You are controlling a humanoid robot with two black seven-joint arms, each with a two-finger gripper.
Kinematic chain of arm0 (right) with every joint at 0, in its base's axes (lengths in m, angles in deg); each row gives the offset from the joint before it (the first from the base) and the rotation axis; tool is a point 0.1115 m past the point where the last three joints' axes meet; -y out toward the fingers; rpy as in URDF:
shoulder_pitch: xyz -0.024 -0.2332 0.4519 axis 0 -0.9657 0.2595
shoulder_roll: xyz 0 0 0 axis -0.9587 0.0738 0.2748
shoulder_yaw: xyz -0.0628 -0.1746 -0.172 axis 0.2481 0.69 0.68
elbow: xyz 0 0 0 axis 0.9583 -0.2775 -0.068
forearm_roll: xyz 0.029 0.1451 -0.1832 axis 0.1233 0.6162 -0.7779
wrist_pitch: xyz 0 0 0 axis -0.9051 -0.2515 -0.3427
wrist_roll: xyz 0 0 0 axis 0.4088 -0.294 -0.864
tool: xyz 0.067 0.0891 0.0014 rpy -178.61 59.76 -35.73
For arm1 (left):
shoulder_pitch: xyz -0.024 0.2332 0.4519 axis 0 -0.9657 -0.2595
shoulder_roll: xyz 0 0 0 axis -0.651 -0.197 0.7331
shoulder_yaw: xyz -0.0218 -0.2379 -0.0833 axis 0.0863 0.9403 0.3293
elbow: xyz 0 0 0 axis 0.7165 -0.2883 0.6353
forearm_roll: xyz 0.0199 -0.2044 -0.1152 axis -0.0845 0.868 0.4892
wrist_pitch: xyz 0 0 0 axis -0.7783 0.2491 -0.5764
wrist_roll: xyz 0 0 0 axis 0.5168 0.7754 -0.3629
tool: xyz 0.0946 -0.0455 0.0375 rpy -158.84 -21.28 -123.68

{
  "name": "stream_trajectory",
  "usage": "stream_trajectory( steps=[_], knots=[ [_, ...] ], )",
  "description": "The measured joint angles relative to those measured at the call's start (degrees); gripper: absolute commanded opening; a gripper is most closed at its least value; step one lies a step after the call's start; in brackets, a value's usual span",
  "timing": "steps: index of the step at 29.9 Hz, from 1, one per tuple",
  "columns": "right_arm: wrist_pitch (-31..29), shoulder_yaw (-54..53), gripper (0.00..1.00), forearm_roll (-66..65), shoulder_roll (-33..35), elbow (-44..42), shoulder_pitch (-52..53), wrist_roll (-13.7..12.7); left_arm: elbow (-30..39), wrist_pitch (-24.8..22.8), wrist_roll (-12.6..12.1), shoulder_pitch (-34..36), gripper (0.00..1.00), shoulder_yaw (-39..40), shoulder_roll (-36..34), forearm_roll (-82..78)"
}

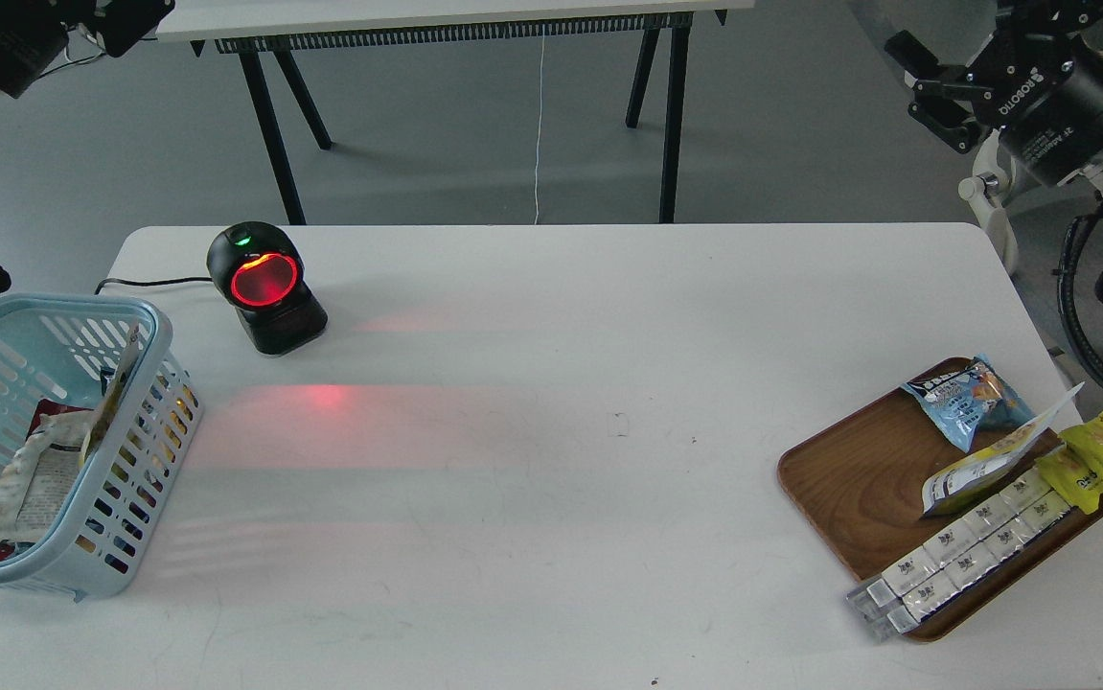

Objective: Scan snack and place in basket

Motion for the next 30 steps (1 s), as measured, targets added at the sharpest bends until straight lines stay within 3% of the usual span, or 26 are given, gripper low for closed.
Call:
stream_trajectory(
  steps=[30],
  knots=[
    [0.03, -0.06, 1.00, -0.22, -6.78, -0.46, -1.72, 0.00, 0.91, -3.90, 0.00, -3.40, 1.00, -0.45, -0.12, -0.37]
  ],
)
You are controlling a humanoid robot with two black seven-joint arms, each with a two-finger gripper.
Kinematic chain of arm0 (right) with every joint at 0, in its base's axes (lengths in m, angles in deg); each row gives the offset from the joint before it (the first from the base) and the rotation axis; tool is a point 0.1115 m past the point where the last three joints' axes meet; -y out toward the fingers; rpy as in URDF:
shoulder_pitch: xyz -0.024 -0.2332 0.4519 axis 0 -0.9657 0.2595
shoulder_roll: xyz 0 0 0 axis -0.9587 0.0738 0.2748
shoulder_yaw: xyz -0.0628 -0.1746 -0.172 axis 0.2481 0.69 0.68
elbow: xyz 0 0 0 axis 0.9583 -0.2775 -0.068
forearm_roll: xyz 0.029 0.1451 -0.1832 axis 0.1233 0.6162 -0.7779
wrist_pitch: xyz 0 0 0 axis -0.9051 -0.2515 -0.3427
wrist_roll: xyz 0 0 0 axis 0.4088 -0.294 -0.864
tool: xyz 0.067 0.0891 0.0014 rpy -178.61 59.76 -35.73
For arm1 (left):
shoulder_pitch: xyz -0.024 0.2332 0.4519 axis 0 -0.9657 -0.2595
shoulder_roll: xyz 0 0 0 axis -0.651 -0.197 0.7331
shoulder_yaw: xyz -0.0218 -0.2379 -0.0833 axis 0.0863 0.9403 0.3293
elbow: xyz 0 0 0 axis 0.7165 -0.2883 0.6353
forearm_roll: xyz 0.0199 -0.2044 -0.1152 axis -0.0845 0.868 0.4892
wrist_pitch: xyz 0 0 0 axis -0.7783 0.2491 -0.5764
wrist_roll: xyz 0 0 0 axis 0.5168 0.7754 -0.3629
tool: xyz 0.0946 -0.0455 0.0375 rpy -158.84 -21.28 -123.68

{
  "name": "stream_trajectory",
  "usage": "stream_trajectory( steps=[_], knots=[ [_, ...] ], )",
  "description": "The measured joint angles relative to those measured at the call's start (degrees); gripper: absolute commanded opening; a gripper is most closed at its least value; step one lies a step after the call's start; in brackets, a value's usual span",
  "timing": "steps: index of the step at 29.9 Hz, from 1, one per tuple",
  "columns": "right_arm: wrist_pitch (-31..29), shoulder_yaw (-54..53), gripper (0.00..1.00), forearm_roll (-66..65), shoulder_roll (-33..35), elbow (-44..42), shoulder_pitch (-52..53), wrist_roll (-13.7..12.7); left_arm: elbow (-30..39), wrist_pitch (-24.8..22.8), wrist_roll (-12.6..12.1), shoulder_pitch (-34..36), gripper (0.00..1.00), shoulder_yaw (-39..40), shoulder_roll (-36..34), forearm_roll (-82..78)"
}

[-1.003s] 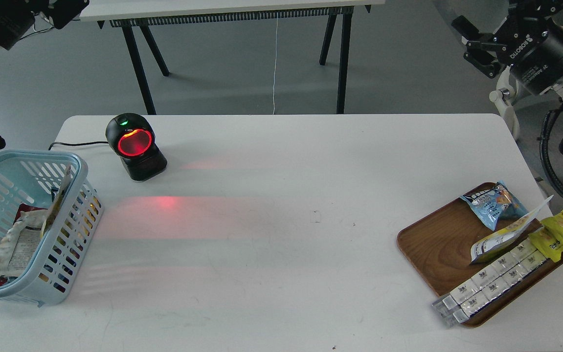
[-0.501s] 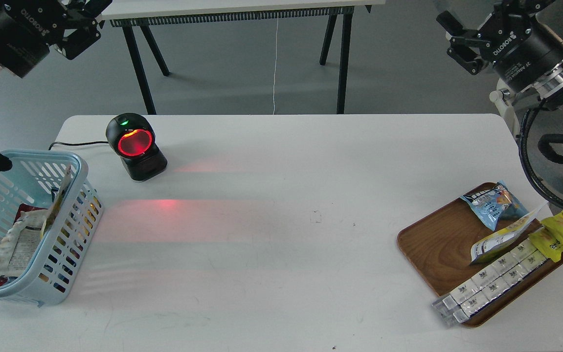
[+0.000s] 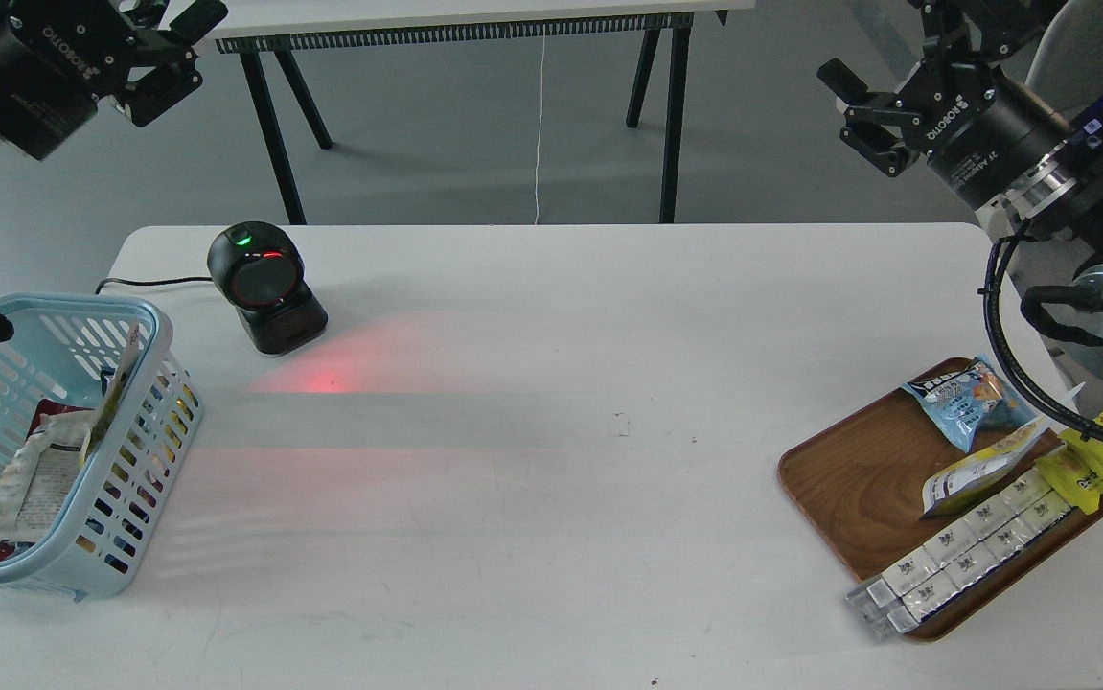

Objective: Scan snack and place in basket

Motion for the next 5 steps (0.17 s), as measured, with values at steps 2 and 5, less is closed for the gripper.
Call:
stream_trajectory(
  steps=[2, 5],
  knots=[
    [0.00, 0.00, 1.00, -0.04, -0.30, 0.03, -0.50, 0.00, 0.05, 0.00, 0.00, -0.26, 1.00, 0.01, -0.01, 0.00],
    [0.00, 0.00, 1.00, -0.11, -0.43, 0.03, -1.09, 0.00, 0.07, 0.00, 0.00, -0.63, 1.00, 0.06, -0.02, -0.06]
  ],
)
